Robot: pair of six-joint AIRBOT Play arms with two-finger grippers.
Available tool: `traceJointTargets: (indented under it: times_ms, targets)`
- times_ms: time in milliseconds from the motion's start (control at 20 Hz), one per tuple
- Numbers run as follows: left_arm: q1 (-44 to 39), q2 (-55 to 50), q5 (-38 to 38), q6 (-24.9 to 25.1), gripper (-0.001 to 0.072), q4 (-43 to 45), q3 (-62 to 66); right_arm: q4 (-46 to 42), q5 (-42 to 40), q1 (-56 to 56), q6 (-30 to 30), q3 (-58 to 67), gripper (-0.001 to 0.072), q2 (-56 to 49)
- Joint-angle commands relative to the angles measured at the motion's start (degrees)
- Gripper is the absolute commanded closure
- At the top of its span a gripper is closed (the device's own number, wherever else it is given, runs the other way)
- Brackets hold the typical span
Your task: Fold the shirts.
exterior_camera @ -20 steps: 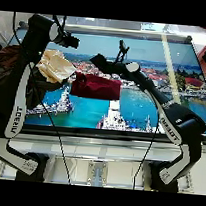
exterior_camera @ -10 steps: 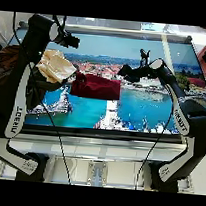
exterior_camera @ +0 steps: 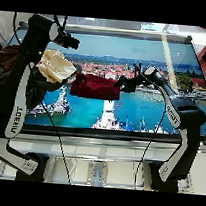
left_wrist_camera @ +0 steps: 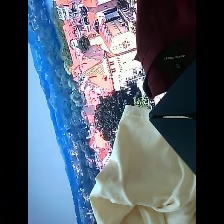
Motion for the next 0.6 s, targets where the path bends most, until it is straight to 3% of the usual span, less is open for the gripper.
traceJointTargets:
  times_ms: [0,200,250,300,350,550]
  targets:
    - [0.0,0.0,-0.2,0.3,0.0687,0.0,0.0,7.4,-1.0,1.3,-2.9,0.0,0.0177,-2.3]
    - [0.0,0.0,-1.3,1.0,0.0687,0.1,0.0,13.4,-4.6,5.1,-7.2,0.1,0.0196,-3.8]
    - [0.0,0.0,-1.6,1.5,0.0687,0.1,0.0,13.9,-4.7,5.5,-8.7,0.2,0.0345,-3.8]
    - [0.0,0.0,-1.8,1.6,0.0687,0.1,0.0,15.0,-4.5,5.6,-10.3,0.2,0.0603,-3.8]
    - [0.0,0.0,-1.9,1.6,0.0688,0.1,0.0,15.9,-4.2,5.5,-10.7,0.2,0.0688,-3.7]
    - [0.0,0.0,-3.0,1.6,0.0688,0.1,0.0,15.5,-4.6,3.7,-12.7,0.2,0.0690,-1.1]
